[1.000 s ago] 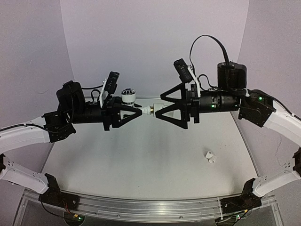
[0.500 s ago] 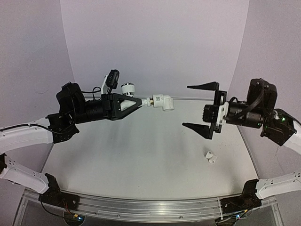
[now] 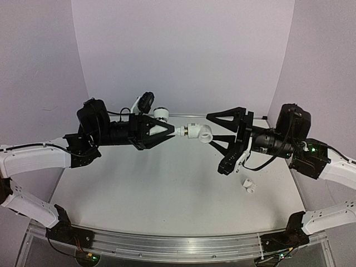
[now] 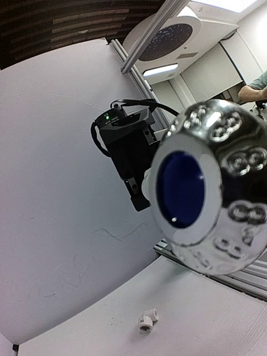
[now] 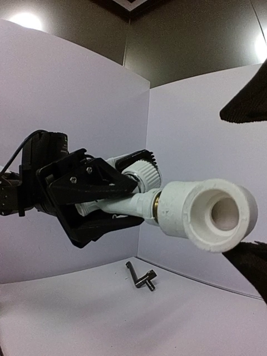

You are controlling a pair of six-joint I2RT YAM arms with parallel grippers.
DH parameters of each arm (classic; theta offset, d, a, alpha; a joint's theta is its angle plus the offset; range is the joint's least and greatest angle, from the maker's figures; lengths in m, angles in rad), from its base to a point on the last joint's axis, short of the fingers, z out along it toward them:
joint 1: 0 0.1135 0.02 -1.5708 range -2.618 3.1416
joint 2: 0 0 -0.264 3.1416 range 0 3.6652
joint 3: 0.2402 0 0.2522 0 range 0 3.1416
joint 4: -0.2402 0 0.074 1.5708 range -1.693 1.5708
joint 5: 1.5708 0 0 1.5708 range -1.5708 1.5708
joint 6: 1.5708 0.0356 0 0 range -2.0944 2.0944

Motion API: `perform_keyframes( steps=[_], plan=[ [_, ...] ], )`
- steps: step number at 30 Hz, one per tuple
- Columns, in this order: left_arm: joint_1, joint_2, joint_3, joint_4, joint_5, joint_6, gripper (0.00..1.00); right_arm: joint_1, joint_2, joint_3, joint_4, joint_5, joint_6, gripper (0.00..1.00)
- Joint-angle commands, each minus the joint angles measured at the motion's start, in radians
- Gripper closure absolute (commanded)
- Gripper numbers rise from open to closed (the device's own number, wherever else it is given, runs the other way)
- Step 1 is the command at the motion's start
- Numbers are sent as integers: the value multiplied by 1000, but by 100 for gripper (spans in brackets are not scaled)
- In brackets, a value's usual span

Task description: Install the water faucets

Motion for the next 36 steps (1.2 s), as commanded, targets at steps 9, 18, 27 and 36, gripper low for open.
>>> perform_keyframes(
  steps=[9,18,27,36],
  plan=[
    [0,-8,65,63,47,73,100,16,49,105,13,-32,147,50],
    [0,-5,68,16,42,171,100,16,74,229,-158,-64,479,51],
    [0,-12,71,18,106,263,100,16,94,267,-252,-76,622,64],
    [-6,-85,53,-130,52,583,100,16,145,345,-295,-105,1113,79]
  ],
)
